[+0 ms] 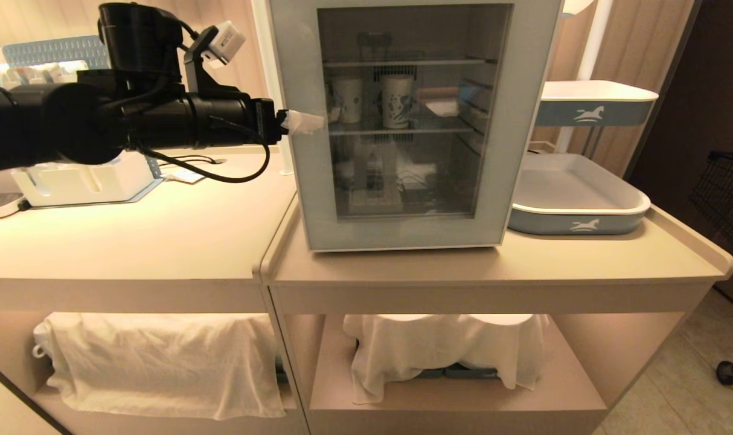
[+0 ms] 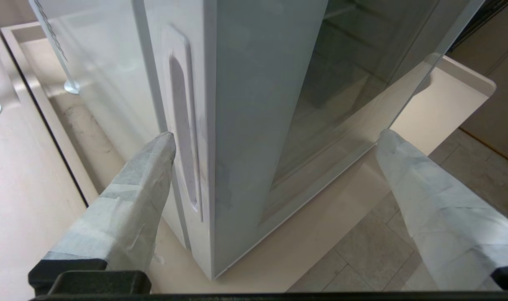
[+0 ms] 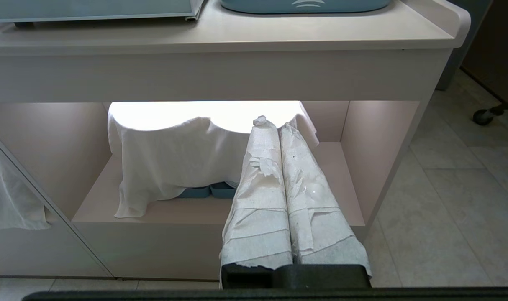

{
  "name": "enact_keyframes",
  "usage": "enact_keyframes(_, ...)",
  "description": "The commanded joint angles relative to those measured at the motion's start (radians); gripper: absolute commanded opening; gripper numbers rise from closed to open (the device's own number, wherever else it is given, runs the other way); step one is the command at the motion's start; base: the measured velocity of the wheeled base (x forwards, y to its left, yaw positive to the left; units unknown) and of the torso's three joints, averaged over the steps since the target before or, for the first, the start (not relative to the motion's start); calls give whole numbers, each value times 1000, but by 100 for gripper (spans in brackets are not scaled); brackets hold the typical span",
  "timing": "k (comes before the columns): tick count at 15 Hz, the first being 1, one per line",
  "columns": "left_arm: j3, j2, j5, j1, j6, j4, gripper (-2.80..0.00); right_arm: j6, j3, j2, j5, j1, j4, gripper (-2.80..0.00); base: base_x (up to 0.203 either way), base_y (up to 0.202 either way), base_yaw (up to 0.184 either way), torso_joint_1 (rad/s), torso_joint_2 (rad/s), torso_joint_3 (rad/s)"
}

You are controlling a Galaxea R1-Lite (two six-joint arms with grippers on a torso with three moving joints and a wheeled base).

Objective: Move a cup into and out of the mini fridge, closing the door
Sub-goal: Open the freezer door

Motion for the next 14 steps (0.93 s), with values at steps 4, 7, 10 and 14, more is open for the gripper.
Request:
enact_keyframes(4,-31,23,-3,-9,-2,-1,0,0,0,1,0,0,0,-280,0,0,0,0,0,0)
enact_keyframes(7,-47,40,-2,-17,-4,0,0,0,0,1,0,0,0,-280,0,0,0,0,0,0)
enact_keyframes(10,-56,56,-1,-24,-10,-4,0,0,0,1,0,0,0,-280,0,0,0,0,0,0)
enact_keyframes(14,-75,76,-1,-23,-10,-5,0,0,0,1,0,0,0,-280,0,0,0,0,0,0)
